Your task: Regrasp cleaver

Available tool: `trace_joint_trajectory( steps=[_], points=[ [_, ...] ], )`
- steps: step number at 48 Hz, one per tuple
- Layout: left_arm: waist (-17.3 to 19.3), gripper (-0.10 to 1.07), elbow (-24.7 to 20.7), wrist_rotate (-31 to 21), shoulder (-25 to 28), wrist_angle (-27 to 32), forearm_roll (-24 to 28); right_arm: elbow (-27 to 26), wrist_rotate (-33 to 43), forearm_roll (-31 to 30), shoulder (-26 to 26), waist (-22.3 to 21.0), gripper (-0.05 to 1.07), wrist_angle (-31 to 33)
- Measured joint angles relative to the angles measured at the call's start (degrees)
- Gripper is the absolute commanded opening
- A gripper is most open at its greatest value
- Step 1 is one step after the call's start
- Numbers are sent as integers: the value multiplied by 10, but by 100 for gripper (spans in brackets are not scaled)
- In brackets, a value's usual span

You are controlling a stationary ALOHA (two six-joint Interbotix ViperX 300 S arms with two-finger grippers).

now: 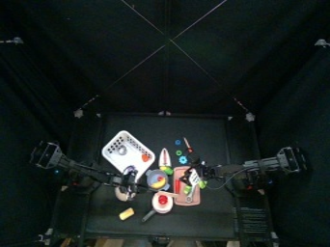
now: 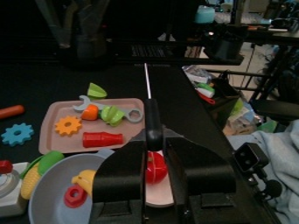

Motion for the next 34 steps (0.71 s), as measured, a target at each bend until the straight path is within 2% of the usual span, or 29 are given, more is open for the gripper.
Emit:
trace_joint_trajectory(
  steps=[5,12,18,23,34],
  points=[
    [-29,47,-2,72,5,-25,-76,-4,10,-62,0,31,88,11],
    [-60,47,-2,184,12,-65,-184,6,10,-171,8,102,88,-22],
    [-76,47,5,241,18,-75,-230,20,10,-259,31,152,88,-59],
    [-78,47,11,248,20,-77,-239,22,11,-301,47,175,88,-66],
    [-78,47,16,251,25,-84,-240,18,11,-318,94,178,88,-68]
  ],
)
